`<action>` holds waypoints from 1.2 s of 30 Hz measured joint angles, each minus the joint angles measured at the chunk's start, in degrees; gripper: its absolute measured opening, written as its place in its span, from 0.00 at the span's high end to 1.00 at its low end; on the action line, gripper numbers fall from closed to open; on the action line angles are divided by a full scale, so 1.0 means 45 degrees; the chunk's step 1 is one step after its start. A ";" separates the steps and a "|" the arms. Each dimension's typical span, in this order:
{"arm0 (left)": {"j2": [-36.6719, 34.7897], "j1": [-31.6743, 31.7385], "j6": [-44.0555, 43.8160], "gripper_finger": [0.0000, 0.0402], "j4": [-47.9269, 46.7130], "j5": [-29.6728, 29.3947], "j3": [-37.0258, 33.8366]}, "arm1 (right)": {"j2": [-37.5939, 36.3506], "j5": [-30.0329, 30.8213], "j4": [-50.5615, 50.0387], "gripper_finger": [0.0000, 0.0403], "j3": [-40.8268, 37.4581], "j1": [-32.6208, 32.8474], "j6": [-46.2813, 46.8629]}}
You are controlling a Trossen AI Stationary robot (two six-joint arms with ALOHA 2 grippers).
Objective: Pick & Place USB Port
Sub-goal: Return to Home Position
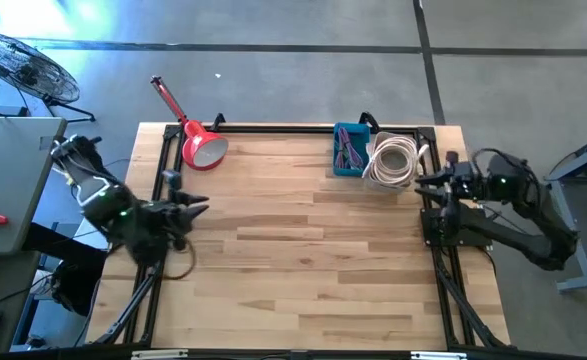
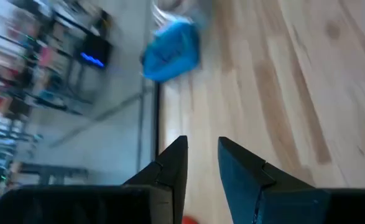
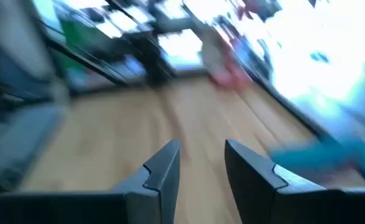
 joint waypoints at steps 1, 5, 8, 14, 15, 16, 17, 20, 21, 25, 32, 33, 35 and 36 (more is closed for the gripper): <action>-0.0351 -0.0389 -0.0226 0.79 0.0173 -0.0557 -0.0427 | -0.0287 -0.0734 0.0844 0.71 -0.0318 0.0000 0.0004; -0.1958 -0.1815 -0.1404 0.79 0.0931 -0.2356 -0.2502 | -0.0982 -0.3680 0.4978 0.71 -0.1756 0.0000 0.0761; -0.3434 -0.2640 -0.1774 0.79 0.2217 -0.2539 -0.4312 | -0.1033 -0.5118 0.7759 0.71 -0.2820 0.0000 0.1771; -0.5693 -0.3726 -0.0381 0.79 0.6378 -0.2173 -0.7945 | -0.0799 -0.5835 1.0344 0.71 -0.4806 0.0000 0.2242; -0.5963 -0.3860 -0.0048 0.79 0.7081 -0.2061 -0.8473 | -0.0802 -0.5822 1.0451 0.71 -0.5095 0.0000 0.2239; -0.6218 -0.3968 0.0219 0.79 0.7674 -0.1912 -0.8979 | -0.0802 -0.5832 1.0570 0.71 -0.5387 0.0000 0.2259; -0.6416 -0.4075 0.0423 0.79 0.8257 -0.1815 -0.9439 | -0.0798 -0.5828 1.0710 0.71 -0.5656 0.0027 0.2316; -0.6905 -0.4310 0.0802 0.79 0.9465 -0.1780 -1.0569 | -0.0800 -0.5844 1.1394 0.71 -0.6285 0.0352 0.2342; -0.7038 -0.4345 0.0875 0.79 0.9734 -0.1713 -1.0882 | -0.0802 -0.5833 1.1638 0.71 -0.6437 0.0506 0.2343; -0.7459 -0.4311 0.0914 0.79 1.0871 -0.1140 -1.1884 | -0.0802 -0.5490 1.1789 0.71 -0.6595 0.1285 0.2060; -0.7522 -0.4306 0.2984 0.83 1.4377 -0.0343 -1.3321 | -0.0807 -0.4225 1.1360 0.71 -0.6590 0.2939 0.1270; -0.7522 -0.4306 0.3383 0.85 1.4991 -0.0121 -1.3551 | -0.0807 -0.3978 1.1166 0.71 -0.6590 0.3195 0.1111; -0.7522 -0.4306 0.3996 0.90 1.6231 0.0252 -1.4042 | -0.0781 -0.3333 1.0710 0.71 -0.6590 0.3692 0.0839; -0.7522 -0.4306 0.4243 0.92 1.6749 0.0405 -1.4293 | -0.0721 -0.2909 1.0470 0.71 -0.6588 0.3957 0.0705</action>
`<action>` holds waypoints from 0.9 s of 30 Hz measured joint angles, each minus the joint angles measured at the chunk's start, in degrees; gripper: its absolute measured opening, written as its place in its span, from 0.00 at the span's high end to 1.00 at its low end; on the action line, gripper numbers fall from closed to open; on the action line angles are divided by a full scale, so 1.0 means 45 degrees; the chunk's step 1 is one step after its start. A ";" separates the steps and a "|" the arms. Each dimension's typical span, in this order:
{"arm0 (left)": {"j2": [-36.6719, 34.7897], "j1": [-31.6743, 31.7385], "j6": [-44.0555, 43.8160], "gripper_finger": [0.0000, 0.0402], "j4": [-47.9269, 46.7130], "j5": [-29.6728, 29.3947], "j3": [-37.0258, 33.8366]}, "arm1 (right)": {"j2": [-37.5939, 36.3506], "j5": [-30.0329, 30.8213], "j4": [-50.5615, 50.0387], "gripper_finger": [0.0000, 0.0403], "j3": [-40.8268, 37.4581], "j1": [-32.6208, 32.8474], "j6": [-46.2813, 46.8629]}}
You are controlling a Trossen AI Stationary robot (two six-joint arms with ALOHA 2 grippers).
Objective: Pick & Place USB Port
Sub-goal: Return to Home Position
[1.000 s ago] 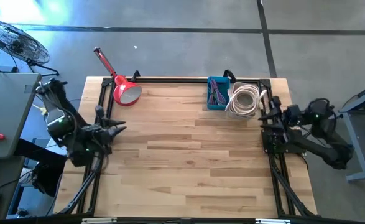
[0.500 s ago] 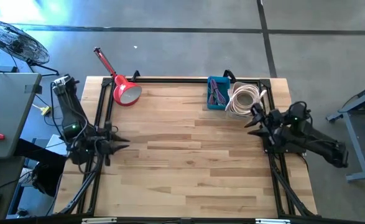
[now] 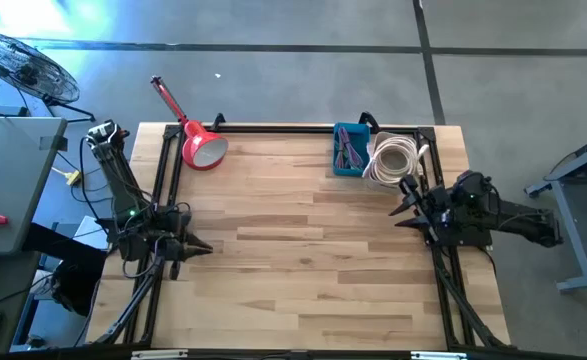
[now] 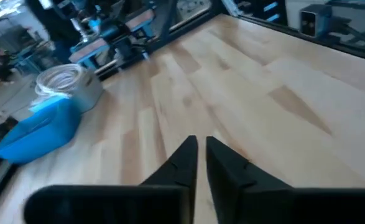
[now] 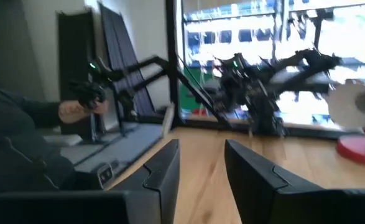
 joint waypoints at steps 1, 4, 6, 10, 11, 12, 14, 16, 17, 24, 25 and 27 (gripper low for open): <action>0.0001 0.0000 0.0161 0.95 0.0385 0.0100 -0.0217 | 0.0094 0.0397 -0.0232 0.71 0.0002 0.0273 -0.0124; 0.0005 0.0000 0.0226 0.99 0.1111 -0.0434 -0.0740 | 0.0593 0.1632 -0.0594 0.71 0.0002 0.1137 -0.0399; 0.0005 0.0000 -0.0177 0.99 0.1144 -0.1334 -0.0970 | 0.1030 0.2384 -0.0542 0.71 0.0002 0.1668 -0.0469; 0.0005 0.0008 -0.0470 0.99 0.1188 -0.0939 -0.1344 | 0.2019 0.3698 -0.0399 0.71 0.0002 0.2634 -0.0504; 0.0005 0.0008 -0.0581 0.99 0.1213 -0.0725 -0.1456 | 0.2262 0.3962 -0.0396 0.71 0.0002 0.2841 -0.0496; 0.0008 0.0007 -0.0777 1.00 0.1357 -0.0662 -0.1549 | 0.2504 0.4272 -0.0400 0.71 0.0002 0.3043 -0.0492; 0.0010 0.0010 -0.1241 1.00 0.1440 -0.0760 -0.1675 | 0.2941 0.4797 -0.0378 0.71 0.0002 0.3425 -0.0492; 0.0056 0.0005 -0.1329 1.00 0.1474 -0.0776 -0.1722 | 0.3346 0.5327 -0.0157 0.71 0.0002 0.3779 -0.0500; 0.0107 0.0005 -0.1286 1.00 0.1501 -0.0641 -0.1731 | 0.3535 0.5534 0.0016 0.71 0.0002 0.3950 -0.0518; 0.0112 0.0010 -0.0633 1.00 0.1516 -0.0748 -0.1746 | 0.4545 0.6027 0.1052 0.71 0.0002 0.4967 -0.1318; 0.0112 0.0010 -0.0573 1.00 0.1511 -0.0909 -0.1746 | 0.4636 0.6288 0.1041 0.71 0.0002 0.5065 -0.1340; 0.0112 0.0010 -0.0563 1.00 0.1501 -0.1029 -0.1755 | 0.4825 0.6944 0.0952 0.71 0.0002 0.5217 -0.1347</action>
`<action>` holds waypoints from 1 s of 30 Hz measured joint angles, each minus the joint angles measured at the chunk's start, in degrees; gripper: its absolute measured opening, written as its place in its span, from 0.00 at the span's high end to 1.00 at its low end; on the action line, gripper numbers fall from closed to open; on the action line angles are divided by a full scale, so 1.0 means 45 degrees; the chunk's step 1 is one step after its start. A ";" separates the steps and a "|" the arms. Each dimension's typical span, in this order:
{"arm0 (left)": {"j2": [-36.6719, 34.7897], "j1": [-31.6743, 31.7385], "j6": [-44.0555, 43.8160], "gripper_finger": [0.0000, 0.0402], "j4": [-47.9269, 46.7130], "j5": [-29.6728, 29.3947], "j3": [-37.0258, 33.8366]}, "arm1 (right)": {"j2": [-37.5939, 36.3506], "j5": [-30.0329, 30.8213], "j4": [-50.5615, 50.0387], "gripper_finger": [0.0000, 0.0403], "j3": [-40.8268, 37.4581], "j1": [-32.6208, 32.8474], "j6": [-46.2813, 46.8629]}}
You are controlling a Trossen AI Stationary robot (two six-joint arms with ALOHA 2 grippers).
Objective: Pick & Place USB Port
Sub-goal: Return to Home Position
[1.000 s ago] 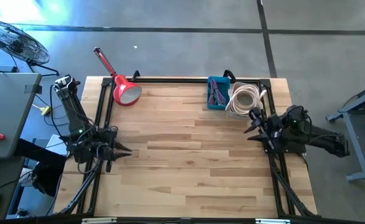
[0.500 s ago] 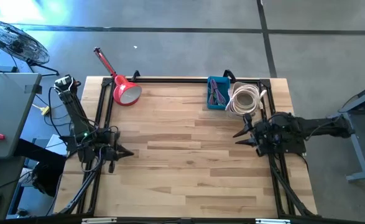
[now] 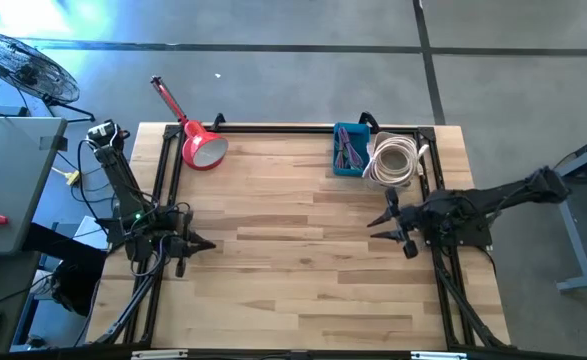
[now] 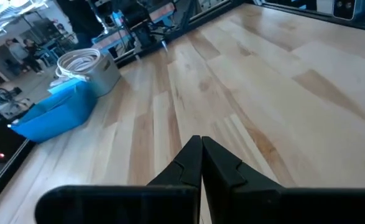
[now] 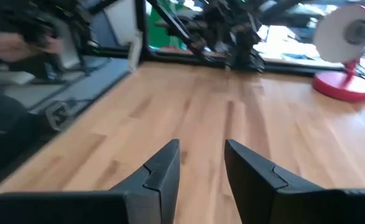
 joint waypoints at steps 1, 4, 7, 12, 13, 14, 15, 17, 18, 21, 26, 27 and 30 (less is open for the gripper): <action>0.0000 0.0000 -0.0004 1.00 0.0000 -0.0002 -0.0001 | 0.0103 0.0268 -0.0002 0.71 -0.0011 0.0063 0.0010; 0.0005 0.0000 -0.0115 1.00 0.0000 -0.0015 -0.0009 | 0.0317 0.0344 0.1263 0.71 -0.0684 0.0201 -0.0015; 0.0005 0.0000 -0.0132 1.00 0.0004 -0.0223 -0.0010 | 0.0327 -0.0121 0.2647 0.71 -0.1718 0.0230 -0.0023; 0.0005 0.0000 -0.0126 1.00 -0.0024 -0.0541 -0.0015 | 0.0293 0.0158 0.3575 0.71 -0.2571 0.0218 0.0132; 0.0014 0.0000 -0.0126 1.00 -0.0029 -0.0609 -0.0019 | 0.0310 0.0313 0.3654 0.71 -0.2576 0.0194 0.0134; 0.0036 0.0000 -0.0123 1.00 -0.0033 -0.0648 -0.0020 | 0.0294 0.0406 0.3670 0.71 -0.2574 0.0139 0.0107; 0.0075 0.0000 -0.0117 1.00 -0.0056 -0.0684 -0.0020 | 0.0220 0.0420 0.3675 0.71 -0.2574 0.0041 0.0076; 0.0139 0.0000 -0.0117 1.00 -0.0087 -0.0784 -0.0025 | -0.0015 0.0391 0.3678 0.71 -0.2574 -0.0239 -0.0099; 0.0198 0.0000 -0.0117 1.00 -0.0086 -0.0859 -0.0025 | -0.0149 0.0382 0.3601 0.71 -0.2574 -0.0419 -0.0205; 0.0407 0.0000 -0.0155 1.00 -0.0087 -0.0929 -0.0030 | -0.0620 0.0330 0.3220 0.71 -0.2574 -0.1133 -0.0271; 0.0683 0.0000 -0.0463 1.00 -0.0078 -0.1006 -0.0035 | -0.1383 -0.1426 0.2500 0.71 -0.2574 -0.2510 -0.0257; 0.0729 0.0000 -0.0501 1.00 -0.0067 -0.1007 -0.0035 | -0.1496 -0.1709 0.2378 0.71 -0.2574 -0.2757 -0.0253; 0.0851 0.0000 -0.0546 1.00 0.0063 -0.1010 -0.0035 | -0.1722 -0.1921 0.2190 0.71 -0.2574 -0.3410 -0.0253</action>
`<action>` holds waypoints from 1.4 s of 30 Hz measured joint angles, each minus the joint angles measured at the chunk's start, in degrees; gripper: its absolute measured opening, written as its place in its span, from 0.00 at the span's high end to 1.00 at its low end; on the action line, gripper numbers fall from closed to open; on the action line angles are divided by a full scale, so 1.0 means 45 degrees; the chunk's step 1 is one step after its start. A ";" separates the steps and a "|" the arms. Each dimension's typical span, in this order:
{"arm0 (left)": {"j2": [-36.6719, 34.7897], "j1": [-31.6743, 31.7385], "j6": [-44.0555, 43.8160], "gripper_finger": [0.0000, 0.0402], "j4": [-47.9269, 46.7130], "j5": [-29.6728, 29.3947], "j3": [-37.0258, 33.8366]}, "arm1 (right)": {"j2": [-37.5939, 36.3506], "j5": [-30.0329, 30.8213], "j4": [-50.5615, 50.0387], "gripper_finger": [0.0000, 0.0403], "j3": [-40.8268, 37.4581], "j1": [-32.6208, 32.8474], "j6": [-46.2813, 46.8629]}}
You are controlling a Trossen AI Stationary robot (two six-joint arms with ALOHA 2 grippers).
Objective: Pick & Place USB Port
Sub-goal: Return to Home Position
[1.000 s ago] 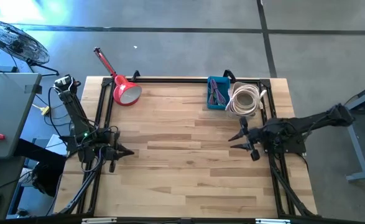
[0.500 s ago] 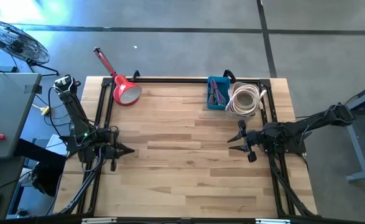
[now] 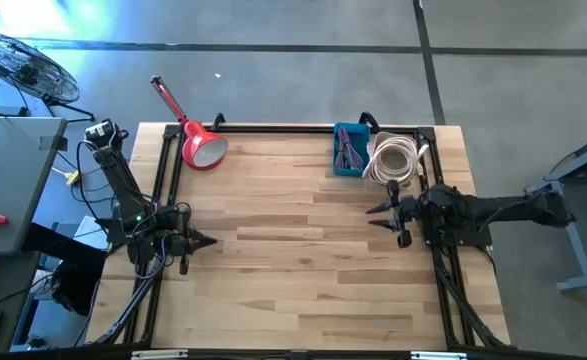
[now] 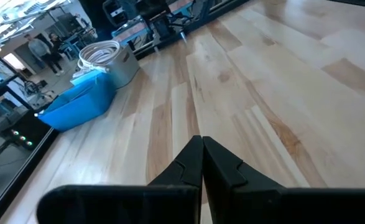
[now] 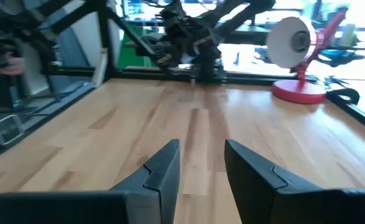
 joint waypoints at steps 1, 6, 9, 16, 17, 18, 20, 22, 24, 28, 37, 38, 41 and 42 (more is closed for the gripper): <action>0.0004 0.0001 -0.0058 1.00 0.0040 -0.0041 0.0000 | -0.0014 -0.0006 -0.0021 0.71 0.0000 -0.0175 0.0000; 0.0131 0.0812 -0.0729 1.00 0.0468 0.0421 0.0000 | -0.0023 -0.0201 -0.0034 0.71 -0.0005 -0.0748 0.0000; 0.0643 0.1829 -0.0803 1.00 0.0957 0.1357 -0.0002 | -0.0023 -0.0709 -0.0031 0.71 -0.0005 -0.0978 -0.0027; 0.3013 0.4772 0.2109 1.00 0.5154 0.4824 -0.0007 | -0.0023 -0.0874 -0.0148 0.71 -0.0005 -0.1321 -0.0068; 0.3327 0.5181 0.2543 1.00 0.5687 0.5476 -0.0010 | -0.0023 -0.0871 -0.0229 0.71 -0.0005 -0.1344 -0.0073; 0.3620 0.5569 0.2875 1.00 0.6125 0.6061 -0.0010 | -0.0023 -0.0880 -0.0326 0.71 -0.0005 -0.1375 -0.0071; 0.4042 0.6207 0.3190 1.00 0.6543 0.6811 -0.0010 | -0.0023 -0.0904 -0.0494 0.71 -0.0005 -0.1383 -0.0029; 0.4287 0.6745 0.3203 1.00 0.6534 0.7152 -0.0010 | -0.0023 -0.0991 -0.0735 0.71 -0.0005 -0.1383 -0.0015; 0.4402 0.7282 0.3150 1.00 0.6523 0.7563 -0.0010 | -0.0019 -0.1049 -0.1009 0.71 -0.0005 -0.1379 -0.0010; 0.4395 0.8494 0.3058 1.00 0.6538 0.9036 -0.0010 | -0.0023 -0.1049 -0.1253 0.71 -0.0005 -0.1379 0.0015; 0.4374 1.1224 0.2449 1.00 0.5572 1.1211 -0.0010 | -0.0023 -0.1178 -0.1286 0.71 -0.0010 -0.1374 0.0325; 0.4370 1.1326 0.2421 1.00 0.5322 1.1251 -0.0010 | -0.0023 -0.1252 -0.1347 0.71 -0.0010 -0.1369 0.0327; 0.4293 1.1329 0.2338 1.00 0.4879 1.0950 -0.0010 | -0.0021 -0.1421 -0.1485 0.71 -0.0010 -0.1369 0.0331; 0.4182 1.1332 0.2356 1.00 0.4828 1.0949 -0.0010 | -0.0023 -0.1462 -0.1527 0.71 -0.0010 -0.1369 0.0335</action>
